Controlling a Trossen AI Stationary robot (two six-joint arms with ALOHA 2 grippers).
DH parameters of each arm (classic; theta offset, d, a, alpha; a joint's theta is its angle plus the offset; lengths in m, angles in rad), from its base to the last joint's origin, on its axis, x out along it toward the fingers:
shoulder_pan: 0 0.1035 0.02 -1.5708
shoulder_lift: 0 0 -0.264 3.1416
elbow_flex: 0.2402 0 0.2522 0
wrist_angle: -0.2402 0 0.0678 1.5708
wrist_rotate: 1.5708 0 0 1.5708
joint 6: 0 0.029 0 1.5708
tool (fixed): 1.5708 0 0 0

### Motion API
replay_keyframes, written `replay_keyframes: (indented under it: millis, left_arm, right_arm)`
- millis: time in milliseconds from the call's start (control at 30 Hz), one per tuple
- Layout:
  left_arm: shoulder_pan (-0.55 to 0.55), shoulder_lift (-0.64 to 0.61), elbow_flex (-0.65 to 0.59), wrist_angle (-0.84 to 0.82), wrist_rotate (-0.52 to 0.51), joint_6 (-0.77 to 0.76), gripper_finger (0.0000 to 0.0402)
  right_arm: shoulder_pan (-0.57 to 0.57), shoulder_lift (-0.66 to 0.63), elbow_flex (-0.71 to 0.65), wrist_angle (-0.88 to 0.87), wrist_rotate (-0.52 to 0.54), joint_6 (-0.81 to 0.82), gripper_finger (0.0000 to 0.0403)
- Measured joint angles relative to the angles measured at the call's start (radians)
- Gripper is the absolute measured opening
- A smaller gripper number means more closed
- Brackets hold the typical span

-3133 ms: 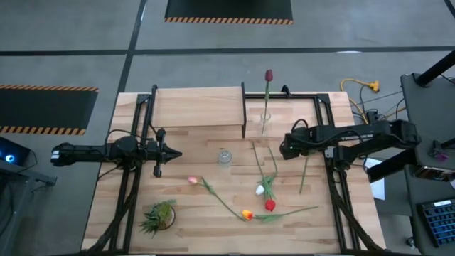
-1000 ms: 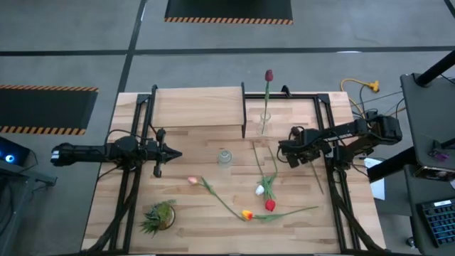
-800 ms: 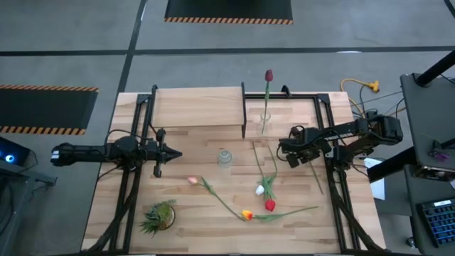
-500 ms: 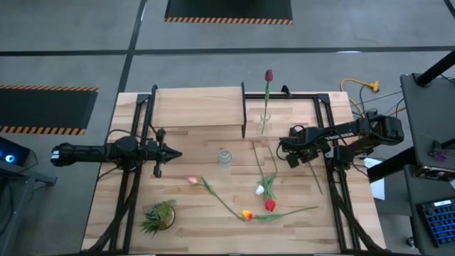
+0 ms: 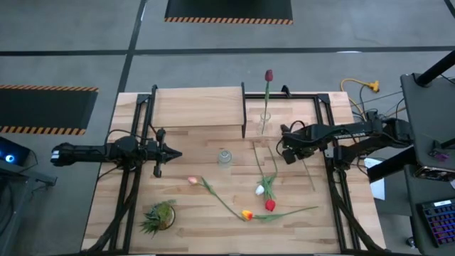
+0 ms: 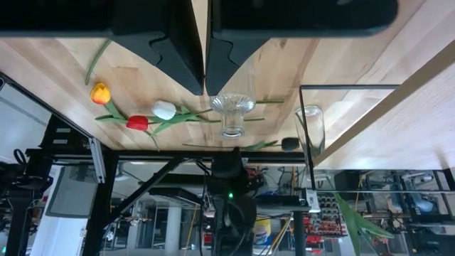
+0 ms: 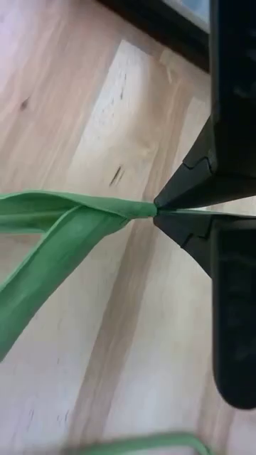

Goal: Pick and place flowers into a vace then onto a shelf
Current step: Put the black tulip into the top transparent vase

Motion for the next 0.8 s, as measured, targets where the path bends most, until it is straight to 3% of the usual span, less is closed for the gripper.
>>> replay_keyframes:
  millis: [167, 333, 467, 800]
  left_arm:
    - [0.0, 0.0, 0.0, 0.0, 0.0, 0.0, 0.0]
    - [0.0, 0.0, 0.0, 0.0, 0.0, 0.0, 0.0]
    - [0.0, 0.0, 0.0, 0.0, 0.0, 0.0, 0.0]
    - [0.0, 0.0, 0.0, 0.0, 0.0, 0.0, 0.0]
  right_arm:
    - [0.002, -0.089, 0.017, -0.006, 0.06, -0.009, 0.0008]
    - [0.003, -0.182, 0.038, 0.04, 0.189, -0.03, 0.0008]
    - [0.003, -0.243, 0.039, 0.203, 0.262, -0.136, 0.0008]
    - [0.002, -0.361, 0.056, 0.605, 0.321, -0.484, 0.0008]
